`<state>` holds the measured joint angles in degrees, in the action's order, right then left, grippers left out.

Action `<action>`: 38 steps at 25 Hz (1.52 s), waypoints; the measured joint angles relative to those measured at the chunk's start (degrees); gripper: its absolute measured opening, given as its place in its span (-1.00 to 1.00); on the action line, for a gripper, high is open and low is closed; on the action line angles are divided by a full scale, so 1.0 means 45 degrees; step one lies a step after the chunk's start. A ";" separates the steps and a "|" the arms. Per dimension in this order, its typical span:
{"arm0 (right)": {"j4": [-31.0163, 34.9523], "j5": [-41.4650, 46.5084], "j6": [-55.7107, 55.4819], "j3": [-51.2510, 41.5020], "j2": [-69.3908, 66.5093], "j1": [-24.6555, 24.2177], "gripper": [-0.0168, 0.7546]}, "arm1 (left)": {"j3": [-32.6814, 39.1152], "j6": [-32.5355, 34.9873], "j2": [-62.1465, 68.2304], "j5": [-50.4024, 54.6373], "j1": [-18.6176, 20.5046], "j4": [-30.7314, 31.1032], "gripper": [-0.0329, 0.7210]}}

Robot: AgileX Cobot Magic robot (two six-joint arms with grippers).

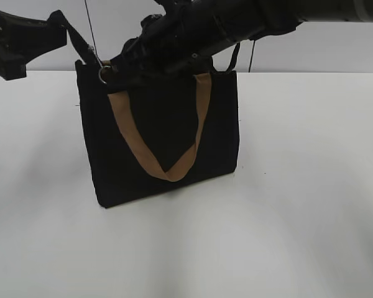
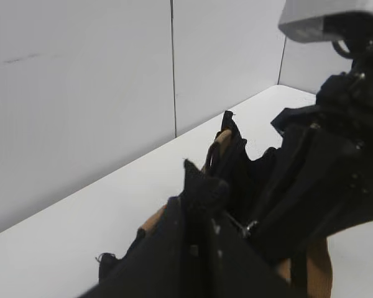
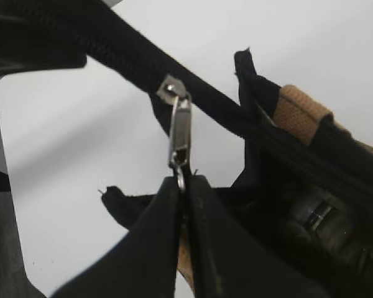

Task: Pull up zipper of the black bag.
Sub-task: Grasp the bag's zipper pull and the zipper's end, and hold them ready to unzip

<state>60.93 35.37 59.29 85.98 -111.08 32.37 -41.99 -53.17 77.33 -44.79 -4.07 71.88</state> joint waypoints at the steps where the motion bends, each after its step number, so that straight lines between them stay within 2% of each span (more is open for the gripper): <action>1: -0.0026 0.0090 -0.0004 0.0000 -0.0056 0.0000 -0.87 | 0.0000 0.0000 0.0000 0.0000 0.0000 0.0000 -0.85; 9: -0.0237 0.0283 -0.0014 0.0000 -0.0130 0.0000 -0.71 | 0.0000 0.0000 0.0000 0.0000 0.0000 0.0000 -0.85; 20: -0.0281 0.0220 0.0682 0.0000 -0.0130 0.0000 -0.67 | 0.0000 0.0000 0.0000 0.0000 0.0000 0.0000 -0.86; 27: -0.0306 -0.0334 0.1955 0.0000 -0.0130 0.0085 -0.47 | 0.0000 0.0000 0.0000 0.0000 0.0000 0.0000 -0.86; 38: -0.0319 -0.0414 0.2878 0.0000 -0.0310 0.0456 -0.44 | 0.0000 0.0000 0.0000 0.0000 0.0000 0.0000 -0.86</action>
<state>59.49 33.51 72.25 85.98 -112.48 34.42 -41.99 -53.17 77.33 -44.79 -4.07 71.88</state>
